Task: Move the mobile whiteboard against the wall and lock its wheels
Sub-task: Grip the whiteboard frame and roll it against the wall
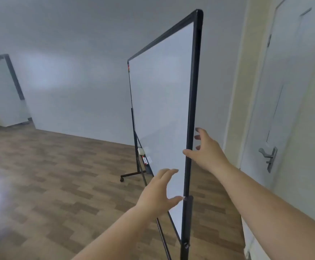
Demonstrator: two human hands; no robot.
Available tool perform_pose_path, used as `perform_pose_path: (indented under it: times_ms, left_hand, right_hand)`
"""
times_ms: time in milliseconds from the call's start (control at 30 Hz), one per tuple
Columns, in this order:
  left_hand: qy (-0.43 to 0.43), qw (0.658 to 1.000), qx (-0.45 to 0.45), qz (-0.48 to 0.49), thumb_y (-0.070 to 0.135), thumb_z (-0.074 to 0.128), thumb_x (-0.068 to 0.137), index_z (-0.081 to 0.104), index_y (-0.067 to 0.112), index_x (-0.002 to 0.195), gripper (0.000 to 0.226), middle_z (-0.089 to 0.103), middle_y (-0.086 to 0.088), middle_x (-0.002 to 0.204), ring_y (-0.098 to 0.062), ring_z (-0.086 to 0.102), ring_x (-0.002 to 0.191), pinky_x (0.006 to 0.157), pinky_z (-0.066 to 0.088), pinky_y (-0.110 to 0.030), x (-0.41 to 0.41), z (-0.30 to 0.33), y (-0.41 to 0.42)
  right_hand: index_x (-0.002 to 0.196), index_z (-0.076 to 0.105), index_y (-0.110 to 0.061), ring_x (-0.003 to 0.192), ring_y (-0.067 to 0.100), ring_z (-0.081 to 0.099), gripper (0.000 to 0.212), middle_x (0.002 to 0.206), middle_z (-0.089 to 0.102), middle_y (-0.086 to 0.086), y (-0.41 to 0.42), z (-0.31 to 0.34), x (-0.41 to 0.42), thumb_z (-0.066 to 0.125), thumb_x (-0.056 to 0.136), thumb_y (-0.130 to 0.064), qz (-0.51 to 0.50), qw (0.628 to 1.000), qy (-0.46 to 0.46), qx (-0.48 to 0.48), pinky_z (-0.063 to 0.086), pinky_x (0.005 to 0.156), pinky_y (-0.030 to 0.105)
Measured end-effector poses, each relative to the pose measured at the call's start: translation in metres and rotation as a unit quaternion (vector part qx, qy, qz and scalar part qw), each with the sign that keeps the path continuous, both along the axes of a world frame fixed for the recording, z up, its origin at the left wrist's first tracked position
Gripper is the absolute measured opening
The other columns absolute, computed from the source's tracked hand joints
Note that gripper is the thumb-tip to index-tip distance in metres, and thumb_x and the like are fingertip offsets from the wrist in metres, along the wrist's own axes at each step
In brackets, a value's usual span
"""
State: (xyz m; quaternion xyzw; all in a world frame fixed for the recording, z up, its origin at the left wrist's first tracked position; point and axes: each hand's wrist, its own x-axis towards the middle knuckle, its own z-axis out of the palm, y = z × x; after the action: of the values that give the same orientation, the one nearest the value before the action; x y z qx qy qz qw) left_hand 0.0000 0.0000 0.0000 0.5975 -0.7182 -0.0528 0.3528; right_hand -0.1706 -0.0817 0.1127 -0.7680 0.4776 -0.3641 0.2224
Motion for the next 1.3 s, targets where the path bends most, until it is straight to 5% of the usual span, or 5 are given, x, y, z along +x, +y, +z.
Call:
perform_pose_path:
  times_ms: [333, 533, 967, 1133, 1300]
  left_hand:
    - [-0.272, 0.955, 0.115, -0.037, 0.022, 0.072, 0.09, -0.004, 0.04, 0.153, 0.1, 0.02, -0.012, 0.159, -0.032, 0.043, 0.13, 0.093, 0.053, -0.041, -0.032, -0.094, -0.034]
    - [-0.261, 0.951, 0.163, -0.02, 0.01, 0.073, 0.088, -0.006, 0.044, 0.151, 0.106, 0.033, -0.019, 0.145, -0.032, 0.057, 0.105, 0.077, 0.058, -0.041, -0.031, -0.115, -0.07]
    - [-0.266, 0.953, 0.144, 0.004, 0.015, 0.076, 0.086, 0.019, 0.029, 0.131, 0.074, 0.052, -0.013, 0.1, -0.024, 0.054, 0.069, 0.057, 0.045, -0.034, -0.025, -0.109, -0.177]
    - [-0.444, 0.896, 0.019, 0.003, 0.043, 0.089, 0.062, 0.037, 0.019, 0.134, 0.092, 0.05, -0.012, 0.105, -0.027, 0.049, 0.086, 0.076, 0.047, -0.042, 0.002, -0.121, -0.229]
    - [-0.678, 0.705, -0.178, -0.109, 0.03, 0.066, 0.083, 0.056, 0.021, 0.136, 0.054, 0.033, -0.013, 0.156, -0.037, 0.023, 0.145, 0.112, 0.026, -0.053, 0.024, -0.105, -0.272]
  right_hand:
    - [0.144, 0.048, -0.023, 0.114, 0.019, 0.06, 0.052, 0.131, 0.062, -0.005, -0.049, -0.028, 0.015, 0.073, 0.098, -0.022, 0.102, 0.99, 0.024, 0.093, 0.052, 0.091, 0.034]
    - [0.079, 0.039, -0.037, 0.065, 0.006, 0.044, 0.049, 0.075, 0.045, -0.014, -0.083, -0.043, 0.02, 0.059, 0.093, 0.005, 0.123, 0.983, 0.023, 0.132, 0.036, 0.054, 0.018]
    - [0.126, 0.044, -0.029, 0.08, 0.022, 0.06, 0.042, 0.093, 0.062, 0.003, -0.177, -0.039, 0.037, 0.064, 0.094, -0.011, 0.138, 0.983, 0.112, 0.04, 0.048, 0.063, 0.025]
    - [0.158, -0.024, -0.029, 0.153, 0.049, 0.007, 0.126, 0.165, -0.003, 0.026, -0.214, -0.047, 0.041, 0.079, 0.087, -0.038, 0.058, 0.916, 0.171, -0.359, 0.028, 0.12, 0.061]
    - [0.161, 0.021, -0.014, 0.142, 0.069, 0.004, 0.104, 0.154, 0.003, 0.047, -0.257, 0.01, 0.043, 0.081, 0.086, -0.053, 0.051, 0.826, 0.233, -0.51, 0.003, 0.119, 0.066]
